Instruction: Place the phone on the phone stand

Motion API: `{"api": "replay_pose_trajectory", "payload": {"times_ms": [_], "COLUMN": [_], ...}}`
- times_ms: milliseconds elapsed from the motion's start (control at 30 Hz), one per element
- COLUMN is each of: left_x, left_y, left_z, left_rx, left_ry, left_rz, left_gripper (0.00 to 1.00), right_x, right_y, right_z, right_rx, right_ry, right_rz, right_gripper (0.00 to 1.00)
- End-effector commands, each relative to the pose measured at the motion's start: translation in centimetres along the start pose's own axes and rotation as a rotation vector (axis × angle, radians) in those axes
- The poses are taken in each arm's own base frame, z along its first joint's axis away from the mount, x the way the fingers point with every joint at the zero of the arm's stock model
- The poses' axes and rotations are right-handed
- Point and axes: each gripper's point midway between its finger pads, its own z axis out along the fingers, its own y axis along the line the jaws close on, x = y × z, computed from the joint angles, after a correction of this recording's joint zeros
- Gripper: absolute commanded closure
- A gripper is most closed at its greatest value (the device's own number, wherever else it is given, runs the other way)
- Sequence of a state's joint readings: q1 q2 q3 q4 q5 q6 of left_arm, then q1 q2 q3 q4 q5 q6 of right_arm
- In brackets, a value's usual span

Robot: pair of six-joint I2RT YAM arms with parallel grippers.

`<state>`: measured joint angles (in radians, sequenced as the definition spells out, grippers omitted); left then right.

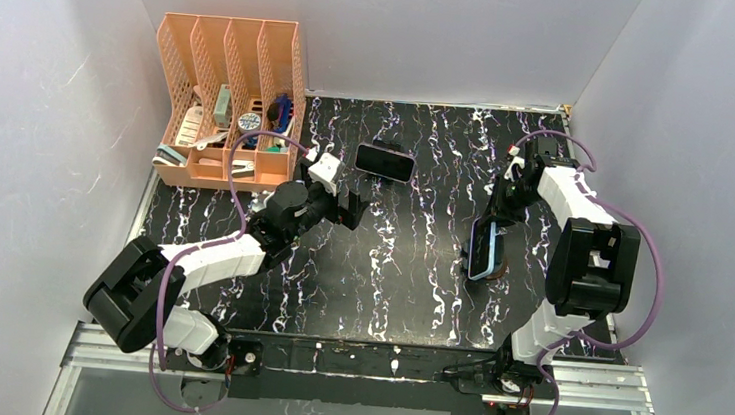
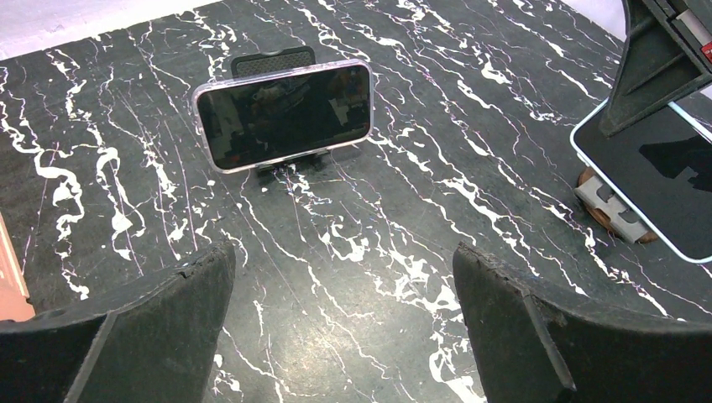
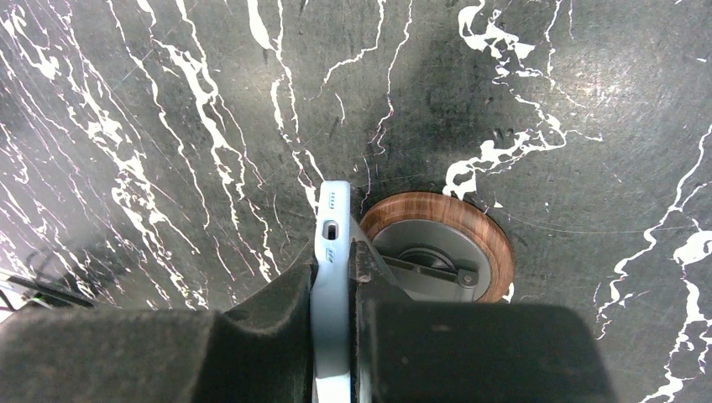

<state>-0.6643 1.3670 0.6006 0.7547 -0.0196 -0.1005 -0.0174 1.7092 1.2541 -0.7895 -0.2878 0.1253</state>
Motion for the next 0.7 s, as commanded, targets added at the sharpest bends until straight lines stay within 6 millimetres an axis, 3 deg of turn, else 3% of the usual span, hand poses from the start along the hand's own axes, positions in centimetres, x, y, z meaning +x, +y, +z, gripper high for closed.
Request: {"api": "replay_pose_trajectory", "payload": {"times_ms": [0,667], "left_x": [-0.46,-0.22], "left_y": [0.51,0.73], "left_z": [-0.15,-0.17], "left_rx": [-0.022,-0.032], "left_ry": [-0.023,-0.019], "left_rz": [0.017,0.026], "left_gripper": [0.02,0.02], "right_x": [-0.90,-0.48], "right_y": [0.79,0.57], "right_z": [-0.57,0.18], "right_rx": [-0.031,-0.029], "right_ry": [-0.013,0.017], "right_rz": [-0.005,0.020], "right_gripper": [0.95,0.96]}}
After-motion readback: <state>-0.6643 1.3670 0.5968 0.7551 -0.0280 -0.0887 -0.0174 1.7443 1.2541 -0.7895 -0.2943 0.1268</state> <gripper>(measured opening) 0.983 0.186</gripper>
